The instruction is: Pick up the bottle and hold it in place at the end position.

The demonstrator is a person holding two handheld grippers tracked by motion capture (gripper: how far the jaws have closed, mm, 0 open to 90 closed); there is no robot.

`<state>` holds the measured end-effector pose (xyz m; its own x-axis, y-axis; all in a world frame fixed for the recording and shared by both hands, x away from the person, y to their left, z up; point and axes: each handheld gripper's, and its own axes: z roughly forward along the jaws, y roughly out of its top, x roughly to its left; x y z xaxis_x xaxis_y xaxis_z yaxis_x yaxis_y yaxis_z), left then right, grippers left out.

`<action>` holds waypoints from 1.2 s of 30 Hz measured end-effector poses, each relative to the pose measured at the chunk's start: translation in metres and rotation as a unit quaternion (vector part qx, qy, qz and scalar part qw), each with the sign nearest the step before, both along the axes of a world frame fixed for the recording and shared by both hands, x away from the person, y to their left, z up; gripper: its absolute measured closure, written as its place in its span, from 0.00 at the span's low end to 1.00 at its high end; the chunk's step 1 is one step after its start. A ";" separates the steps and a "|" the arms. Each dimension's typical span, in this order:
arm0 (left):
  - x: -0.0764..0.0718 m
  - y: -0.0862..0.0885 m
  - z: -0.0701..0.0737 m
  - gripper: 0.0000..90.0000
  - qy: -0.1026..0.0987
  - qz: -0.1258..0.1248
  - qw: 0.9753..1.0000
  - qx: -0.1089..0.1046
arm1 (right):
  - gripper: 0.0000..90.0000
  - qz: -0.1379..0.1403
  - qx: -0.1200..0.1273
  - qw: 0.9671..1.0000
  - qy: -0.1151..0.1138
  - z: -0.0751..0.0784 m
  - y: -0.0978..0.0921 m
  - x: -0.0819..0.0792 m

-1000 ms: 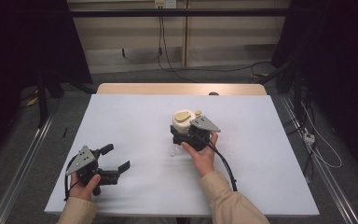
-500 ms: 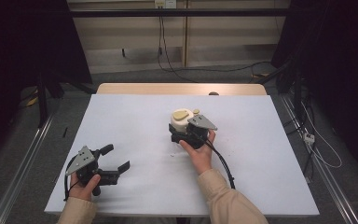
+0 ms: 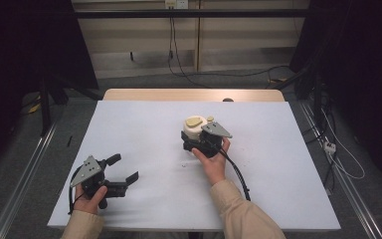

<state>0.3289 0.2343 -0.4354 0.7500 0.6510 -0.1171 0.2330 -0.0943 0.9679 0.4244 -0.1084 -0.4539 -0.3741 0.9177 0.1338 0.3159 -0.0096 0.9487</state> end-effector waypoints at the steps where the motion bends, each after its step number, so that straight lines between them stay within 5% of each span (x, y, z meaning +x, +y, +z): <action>1: 0.000 0.000 0.000 0.05 0.000 0.000 1.000 0.000 | 0.07 0.000 -0.001 1.000 -0.001 0.000 0.000 0.000; 13: 0.000 0.000 0.000 0.05 0.002 0.001 1.000 -0.001 | 0.07 0.006 -0.013 1.000 -0.008 0.001 0.004 0.005; 36: 0.000 -0.001 -0.001 0.05 0.000 0.003 1.000 0.004 | 0.06 0.027 -0.024 0.999 0.022 0.001 -0.001 -0.001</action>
